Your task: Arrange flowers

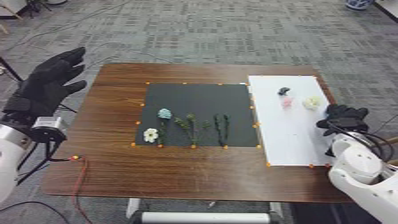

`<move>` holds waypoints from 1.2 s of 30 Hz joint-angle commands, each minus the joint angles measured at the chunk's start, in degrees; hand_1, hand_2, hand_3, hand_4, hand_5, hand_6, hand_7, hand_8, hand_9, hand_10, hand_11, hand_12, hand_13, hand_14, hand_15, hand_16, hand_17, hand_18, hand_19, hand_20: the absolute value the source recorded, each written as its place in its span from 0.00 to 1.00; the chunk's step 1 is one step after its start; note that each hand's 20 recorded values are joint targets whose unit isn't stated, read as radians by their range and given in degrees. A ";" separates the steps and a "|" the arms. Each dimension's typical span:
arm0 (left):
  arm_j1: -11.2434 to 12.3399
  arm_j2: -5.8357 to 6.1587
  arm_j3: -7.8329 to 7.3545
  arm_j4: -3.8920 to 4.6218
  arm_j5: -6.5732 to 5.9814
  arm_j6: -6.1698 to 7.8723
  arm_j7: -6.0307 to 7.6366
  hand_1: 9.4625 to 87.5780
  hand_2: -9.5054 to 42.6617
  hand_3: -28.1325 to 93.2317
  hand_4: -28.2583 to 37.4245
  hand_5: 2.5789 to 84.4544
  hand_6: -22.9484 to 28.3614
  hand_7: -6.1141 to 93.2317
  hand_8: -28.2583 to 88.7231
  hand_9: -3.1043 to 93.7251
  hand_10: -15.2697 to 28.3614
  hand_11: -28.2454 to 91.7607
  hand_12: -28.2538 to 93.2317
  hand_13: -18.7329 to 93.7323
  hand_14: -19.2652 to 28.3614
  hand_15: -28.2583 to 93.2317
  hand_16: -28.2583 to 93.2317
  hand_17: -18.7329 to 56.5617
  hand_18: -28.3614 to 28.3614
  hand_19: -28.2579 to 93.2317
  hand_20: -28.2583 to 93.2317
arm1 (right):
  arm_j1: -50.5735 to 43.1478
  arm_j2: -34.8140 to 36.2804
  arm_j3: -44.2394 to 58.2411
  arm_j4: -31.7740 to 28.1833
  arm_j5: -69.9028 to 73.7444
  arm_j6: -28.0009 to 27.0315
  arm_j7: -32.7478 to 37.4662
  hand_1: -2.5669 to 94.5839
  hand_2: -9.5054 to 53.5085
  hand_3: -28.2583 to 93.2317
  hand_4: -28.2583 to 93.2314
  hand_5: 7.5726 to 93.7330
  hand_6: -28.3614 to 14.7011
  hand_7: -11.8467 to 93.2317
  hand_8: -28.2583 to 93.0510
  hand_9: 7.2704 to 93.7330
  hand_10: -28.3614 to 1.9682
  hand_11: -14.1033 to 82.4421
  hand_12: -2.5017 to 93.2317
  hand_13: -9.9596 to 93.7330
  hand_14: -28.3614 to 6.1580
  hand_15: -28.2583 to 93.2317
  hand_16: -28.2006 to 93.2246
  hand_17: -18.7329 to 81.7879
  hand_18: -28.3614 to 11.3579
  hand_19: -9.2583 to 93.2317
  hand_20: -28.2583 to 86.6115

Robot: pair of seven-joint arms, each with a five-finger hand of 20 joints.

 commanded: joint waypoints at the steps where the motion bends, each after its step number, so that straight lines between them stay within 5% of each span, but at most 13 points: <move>1: 0.82 -0.56 -0.84 -0.32 0.30 0.29 -0.39 0.17 0.10 0.79 0.00 0.20 0.48 0.24 0.16 0.14 0.51 0.31 0.39 0.17 0.59 0.43 0.23 0.00 0.82 0.51 0.30 | 1.02 0.79 -0.98 -0.15 -2.92 5.49 2.18 0.27 0.00 0.95 0.00 0.44 0.68 0.45 0.09 0.48 0.64 0.51 0.29 0.52 0.51 0.83 0.43 0.32 0.21 0.80 0.71; 9: 1.02 -0.54 -0.93 -0.48 0.27 0.50 -0.21 0.18 0.10 0.79 0.00 0.20 0.48 0.24 0.16 0.14 0.51 0.31 0.39 0.17 0.59 0.43 0.23 0.00 0.82 0.51 0.30 | 6.77 0.17 -5.28 3.24 -3.68 5.92 3.87 0.26 0.00 0.97 0.00 0.38 0.62 0.62 0.06 0.35 0.47 0.72 0.44 0.48 0.46 0.87 0.47 0.32 0.22 0.81 0.71; 16: 0.67 -0.34 -0.79 -0.43 0.26 0.59 -0.28 0.17 0.10 0.79 0.00 0.20 0.48 0.24 0.16 0.14 0.51 0.31 0.39 0.17 0.59 0.43 0.23 0.00 0.82 0.51 0.30 | 12.91 -1.84 -9.88 8.40 -1.20 1.05 1.77 0.29 0.00 0.96 0.00 0.39 0.62 0.42 0.09 0.45 0.66 0.37 0.21 0.49 0.51 0.84 0.42 0.32 0.22 0.81 0.71; 21: 0.30 -0.18 -0.57 -0.31 0.22 0.46 -0.24 0.18 0.10 0.79 0.00 0.20 0.48 0.24 0.16 0.14 0.51 0.31 0.39 0.17 0.59 0.43 0.23 0.00 0.82 0.51 0.30 | 15.22 -2.62 -11.87 10.59 1.41 -1.37 -0.47 0.29 0.00 0.97 0.00 0.41 0.64 0.39 0.09 0.48 0.69 0.34 0.17 0.51 0.54 0.83 0.41 0.32 0.22 0.81 0.71; 27: 0.21 -0.08 -0.58 -0.32 0.23 0.65 -0.32 0.17 0.10 0.79 0.00 0.20 0.48 0.24 0.16 0.14 0.51 0.31 0.39 0.17 0.59 0.43 0.23 0.00 0.82 0.51 0.30 | 16.28 -3.49 -13.65 11.88 0.72 -1.31 -2.08 0.32 0.00 0.96 0.00 0.53 0.76 0.41 0.08 0.63 0.75 0.34 0.17 0.62 0.62 0.79 0.44 0.33 0.23 0.80 0.71; 30: 0.05 -0.03 -0.54 -0.25 0.24 0.62 -0.33 0.17 0.10 0.79 0.00 0.20 0.48 0.24 0.16 0.14 0.51 0.31 0.39 0.17 0.59 0.43 0.23 0.00 0.82 0.51 0.30 | 16.09 -3.77 -13.47 11.22 0.66 -2.92 -2.49 0.36 0.00 0.95 0.00 0.59 0.79 0.46 0.11 0.71 0.74 0.41 0.23 0.65 0.64 0.80 0.46 0.34 0.23 0.80 0.71; 34: 0.11 -0.12 -0.71 -0.30 0.25 0.54 -0.37 0.17 0.10 0.79 0.00 0.20 0.48 0.24 0.16 0.14 0.51 0.31 0.39 0.17 0.59 0.43 0.23 0.00 0.82 0.51 0.30 | 14.21 -3.62 -10.97 8.86 1.89 -6.44 -2.68 0.47 0.00 0.94 0.00 0.60 0.78 0.59 0.21 0.79 0.80 0.33 0.53 0.68 0.71 0.78 0.57 0.37 0.25 0.81 0.71; 36: 0.40 -0.22 -0.95 -0.38 0.25 0.48 -0.44 0.17 0.10 0.79 0.00 0.20 0.48 0.24 0.16 0.14 0.51 0.31 0.39 0.17 0.59 0.43 0.23 0.00 0.82 0.51 0.30 | 13.26 -3.49 -9.75 7.76 2.62 -7.20 -2.58 0.51 0.00 0.95 0.00 0.60 0.79 0.62 0.23 0.78 0.81 0.37 0.57 0.69 0.77 0.76 0.61 0.38 0.25 0.82 0.71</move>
